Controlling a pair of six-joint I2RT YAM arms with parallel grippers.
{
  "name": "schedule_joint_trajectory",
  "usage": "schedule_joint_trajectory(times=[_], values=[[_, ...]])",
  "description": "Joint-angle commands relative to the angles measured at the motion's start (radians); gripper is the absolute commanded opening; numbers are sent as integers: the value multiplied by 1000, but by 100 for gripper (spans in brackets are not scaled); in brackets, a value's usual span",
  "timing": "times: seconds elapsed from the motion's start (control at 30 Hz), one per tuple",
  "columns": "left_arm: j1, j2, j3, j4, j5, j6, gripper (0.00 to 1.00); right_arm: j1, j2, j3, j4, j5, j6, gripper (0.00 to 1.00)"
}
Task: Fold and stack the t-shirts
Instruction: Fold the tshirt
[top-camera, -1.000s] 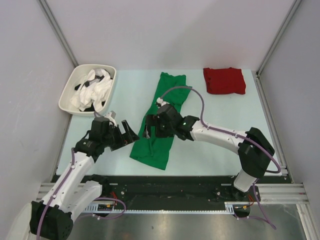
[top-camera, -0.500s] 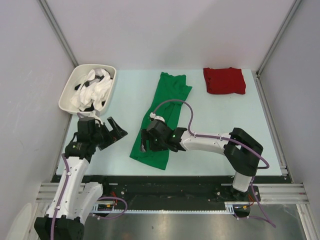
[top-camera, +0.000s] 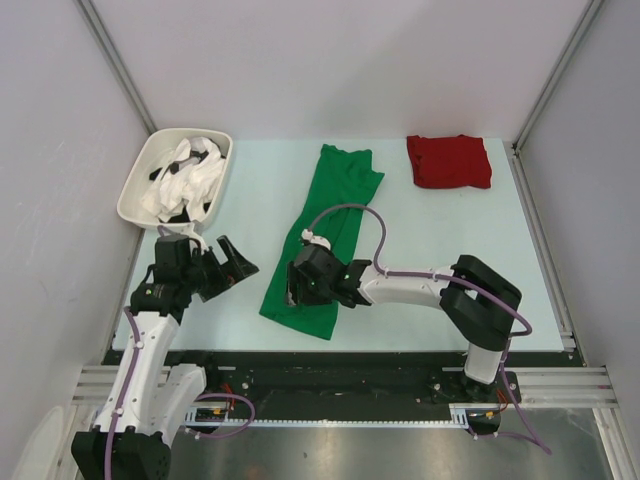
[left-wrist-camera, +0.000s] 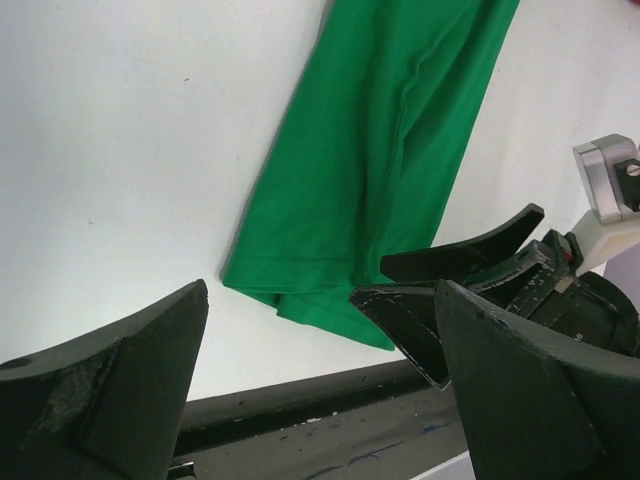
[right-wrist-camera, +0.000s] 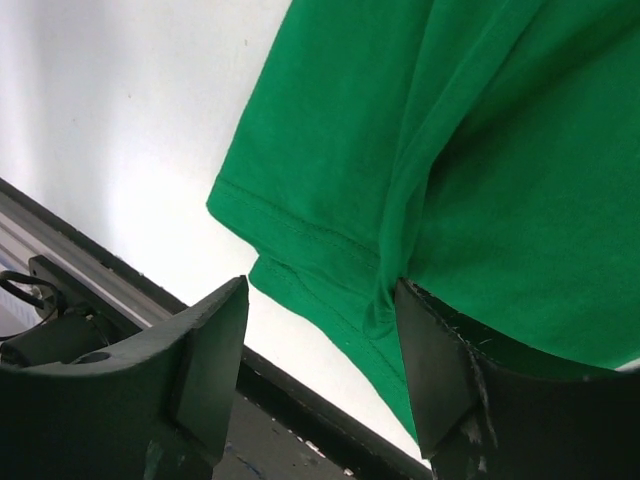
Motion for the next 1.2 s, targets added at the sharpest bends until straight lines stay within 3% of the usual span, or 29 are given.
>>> schedule_joint_trajectory(times=[0.0, 0.43, 0.7, 1.17], values=[[7, -12, 2, 20, 34, 29, 100, 10, 30, -11, 41, 9, 16, 64], [36, -12, 2, 18, 48, 35, 100, 14, 64, -31, 15, 40, 10, 41], [37, -13, 1, 21, 51, 36, 100, 16, 47, -34, -3, 64, 5, 0], [39, -7, 5, 23, 57, 41, 100, 105, -115, -35, -132, 219, 60, 0]])
